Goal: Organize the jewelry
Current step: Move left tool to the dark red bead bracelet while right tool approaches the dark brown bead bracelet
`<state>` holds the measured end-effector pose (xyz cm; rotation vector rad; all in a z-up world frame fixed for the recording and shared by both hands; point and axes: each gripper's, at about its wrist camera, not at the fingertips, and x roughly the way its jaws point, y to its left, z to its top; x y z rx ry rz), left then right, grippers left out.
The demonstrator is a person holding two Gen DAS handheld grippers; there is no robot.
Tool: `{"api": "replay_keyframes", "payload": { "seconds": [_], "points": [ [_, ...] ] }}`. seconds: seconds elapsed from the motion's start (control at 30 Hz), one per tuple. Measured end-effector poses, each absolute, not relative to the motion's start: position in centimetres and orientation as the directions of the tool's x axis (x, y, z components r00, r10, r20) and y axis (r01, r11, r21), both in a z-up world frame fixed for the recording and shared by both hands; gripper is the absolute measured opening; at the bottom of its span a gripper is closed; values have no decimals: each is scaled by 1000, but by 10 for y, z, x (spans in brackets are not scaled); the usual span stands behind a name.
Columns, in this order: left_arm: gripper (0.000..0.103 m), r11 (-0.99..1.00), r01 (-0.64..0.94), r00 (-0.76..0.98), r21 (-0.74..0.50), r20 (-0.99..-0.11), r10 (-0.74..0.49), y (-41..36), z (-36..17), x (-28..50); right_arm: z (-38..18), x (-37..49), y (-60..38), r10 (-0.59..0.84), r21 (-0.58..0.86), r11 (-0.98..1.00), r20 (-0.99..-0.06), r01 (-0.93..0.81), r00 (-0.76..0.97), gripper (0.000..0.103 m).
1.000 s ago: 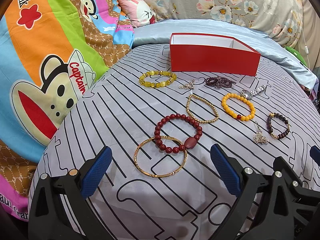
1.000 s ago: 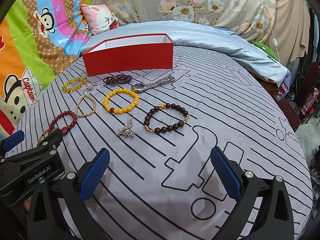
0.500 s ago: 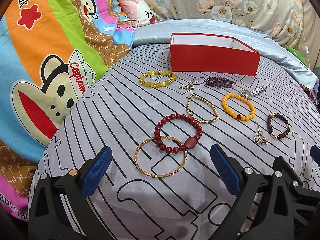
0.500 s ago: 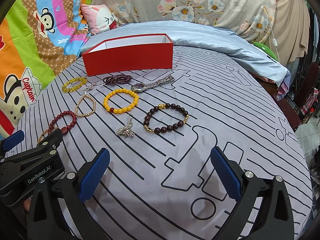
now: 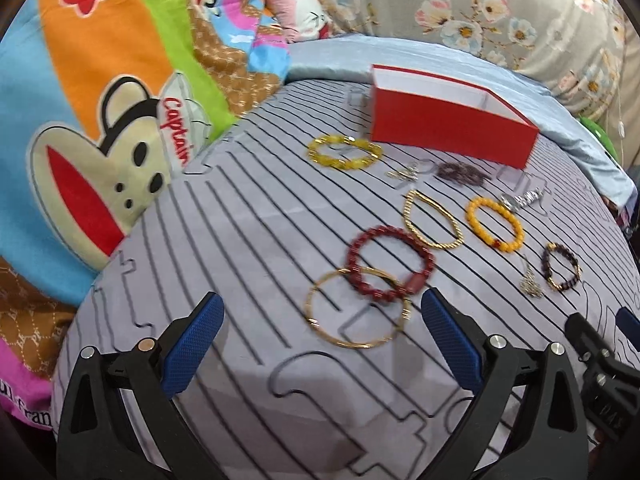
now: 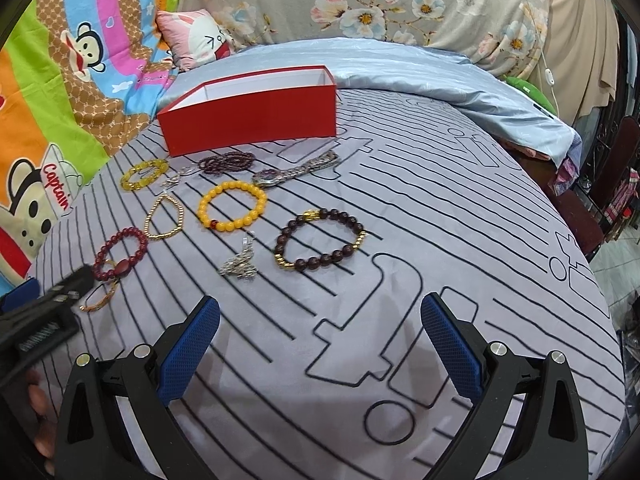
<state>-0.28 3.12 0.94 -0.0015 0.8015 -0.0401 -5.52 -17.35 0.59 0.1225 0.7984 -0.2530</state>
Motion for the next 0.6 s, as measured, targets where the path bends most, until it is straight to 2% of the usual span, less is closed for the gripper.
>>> {"api": "replay_keyframes", "payload": {
  "seconds": [0.2,0.5,0.6],
  "points": [
    [97,1000,11,701,4,-713,-4,48,11,1,9,-50,-189,-165,48,957,-718,285,676,98],
    [97,999,45,696,-25,-716,-49,47,11,6,14,-42,-192,-155,52,960,-721,276,675,98],
    [97,997,66,703,-28,-708,-66,38,15,15,15,-37,-195,-155,58,957,-723,283,673,95]
  ]
}}
